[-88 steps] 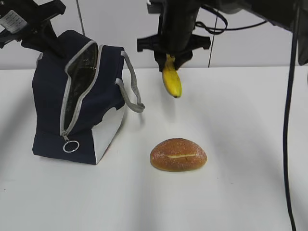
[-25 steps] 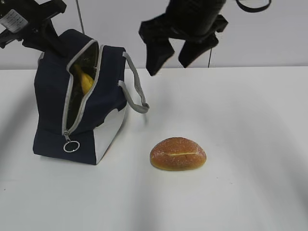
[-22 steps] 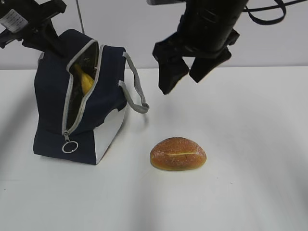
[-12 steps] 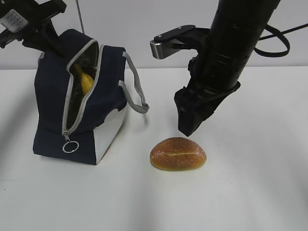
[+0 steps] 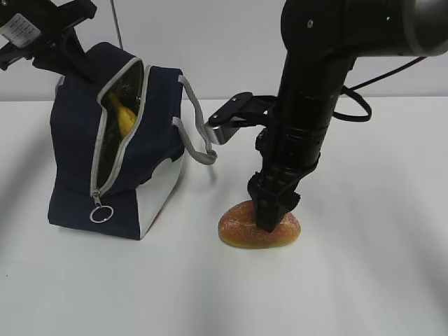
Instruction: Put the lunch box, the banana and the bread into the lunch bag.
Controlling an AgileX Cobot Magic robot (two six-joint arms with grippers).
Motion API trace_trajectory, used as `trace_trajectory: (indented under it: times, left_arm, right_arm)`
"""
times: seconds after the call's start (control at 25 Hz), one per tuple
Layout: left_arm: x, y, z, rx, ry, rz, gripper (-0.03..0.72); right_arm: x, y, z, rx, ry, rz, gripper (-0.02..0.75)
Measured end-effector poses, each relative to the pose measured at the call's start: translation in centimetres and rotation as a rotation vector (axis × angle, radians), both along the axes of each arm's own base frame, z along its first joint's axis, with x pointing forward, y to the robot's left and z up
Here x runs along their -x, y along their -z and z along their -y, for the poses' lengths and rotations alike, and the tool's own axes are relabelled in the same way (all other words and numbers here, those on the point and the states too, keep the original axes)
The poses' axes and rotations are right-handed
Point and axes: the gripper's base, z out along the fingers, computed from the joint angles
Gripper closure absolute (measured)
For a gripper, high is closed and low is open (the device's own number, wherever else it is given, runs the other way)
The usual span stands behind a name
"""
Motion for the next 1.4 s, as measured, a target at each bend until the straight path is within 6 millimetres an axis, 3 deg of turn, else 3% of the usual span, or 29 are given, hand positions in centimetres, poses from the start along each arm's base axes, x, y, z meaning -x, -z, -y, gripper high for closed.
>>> trace_trajectory:
  times: [0.76,1.04,1.4]
  left_arm:
    - [0.0,0.0,0.0,-0.001,0.000,0.000,0.691]
    - [0.0,0.0,0.0,-0.005,0.000,0.000,0.691]
    - [0.0,0.0,0.0,-0.006,0.000,0.000,0.691]
  right_arm:
    - [-2.8,6.5,-1.2,0.011,-0.111,0.045,0.139]
    - [-2.9,6.7,-1.2,0.009,-0.128,0.047,0.146]
    - [-2.9,6.6,-1.2,0.012,-0.131,0.040,0.343]
